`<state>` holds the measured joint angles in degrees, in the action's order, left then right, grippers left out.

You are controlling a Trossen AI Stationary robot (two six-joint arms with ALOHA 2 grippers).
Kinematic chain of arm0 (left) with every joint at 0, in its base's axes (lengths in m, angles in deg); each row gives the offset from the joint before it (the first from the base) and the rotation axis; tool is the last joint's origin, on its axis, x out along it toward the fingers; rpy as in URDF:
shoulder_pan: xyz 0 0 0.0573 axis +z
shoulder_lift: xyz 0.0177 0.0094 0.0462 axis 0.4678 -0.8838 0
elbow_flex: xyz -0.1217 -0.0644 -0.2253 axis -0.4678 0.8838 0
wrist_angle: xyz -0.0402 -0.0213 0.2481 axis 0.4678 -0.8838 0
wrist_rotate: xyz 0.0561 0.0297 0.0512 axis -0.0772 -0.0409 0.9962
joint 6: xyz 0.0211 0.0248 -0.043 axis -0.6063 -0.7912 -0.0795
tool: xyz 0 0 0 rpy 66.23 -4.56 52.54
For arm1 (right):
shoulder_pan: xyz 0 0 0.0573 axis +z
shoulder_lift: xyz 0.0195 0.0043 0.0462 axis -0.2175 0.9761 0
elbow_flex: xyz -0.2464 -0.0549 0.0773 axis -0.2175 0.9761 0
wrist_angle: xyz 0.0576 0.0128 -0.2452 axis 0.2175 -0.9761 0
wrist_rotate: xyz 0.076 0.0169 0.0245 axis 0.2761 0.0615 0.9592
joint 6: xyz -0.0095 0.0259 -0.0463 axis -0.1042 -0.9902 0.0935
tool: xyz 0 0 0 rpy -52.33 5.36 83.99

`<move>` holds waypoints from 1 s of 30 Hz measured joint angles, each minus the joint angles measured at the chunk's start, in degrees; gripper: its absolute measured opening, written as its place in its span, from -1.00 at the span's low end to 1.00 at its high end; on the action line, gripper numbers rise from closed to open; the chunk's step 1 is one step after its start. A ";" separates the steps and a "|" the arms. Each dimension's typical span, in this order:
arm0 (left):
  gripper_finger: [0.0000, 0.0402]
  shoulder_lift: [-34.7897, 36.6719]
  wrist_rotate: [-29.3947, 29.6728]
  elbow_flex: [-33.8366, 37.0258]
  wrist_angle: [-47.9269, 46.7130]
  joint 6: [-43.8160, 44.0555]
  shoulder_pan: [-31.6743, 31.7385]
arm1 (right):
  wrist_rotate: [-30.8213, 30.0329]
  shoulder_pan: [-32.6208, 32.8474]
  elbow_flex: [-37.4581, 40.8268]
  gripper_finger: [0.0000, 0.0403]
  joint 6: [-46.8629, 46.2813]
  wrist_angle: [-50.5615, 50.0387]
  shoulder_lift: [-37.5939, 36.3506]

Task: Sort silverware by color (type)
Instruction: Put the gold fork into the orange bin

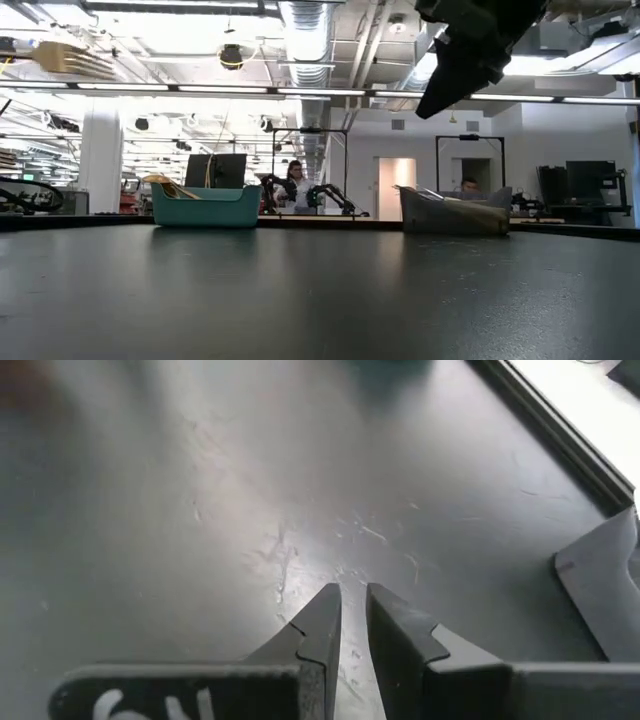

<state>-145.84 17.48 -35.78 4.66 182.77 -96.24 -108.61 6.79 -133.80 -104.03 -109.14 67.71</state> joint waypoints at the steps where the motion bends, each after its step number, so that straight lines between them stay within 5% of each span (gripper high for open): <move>1: -1.00 -0.23 -0.88 0.00 -0.11 -0.10 -0.44 | 0.08 0.00 -0.02 -0.61 -0.04 0.16 -0.02; 9: -1.00 -6.72 -8.57 0.00 0.29 -0.70 -4.08 | 0.24 0.00 -0.02 -0.61 -0.04 0.17 -0.15; 23: -0.99 -14.06 -11.74 0.19 6.58 -1.47 -7.64 | 0.37 0.05 -0.02 -0.61 -1.89 0.19 -0.15; 30: -0.80 -14.17 -11.17 0.28 6.23 -1.25 -6.87 | 0.46 0.30 -0.02 -0.61 -2.49 0.19 -0.15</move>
<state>-160.02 6.31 -35.50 10.89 181.52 -103.11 -108.15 7.09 -133.82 -106.52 -108.94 67.56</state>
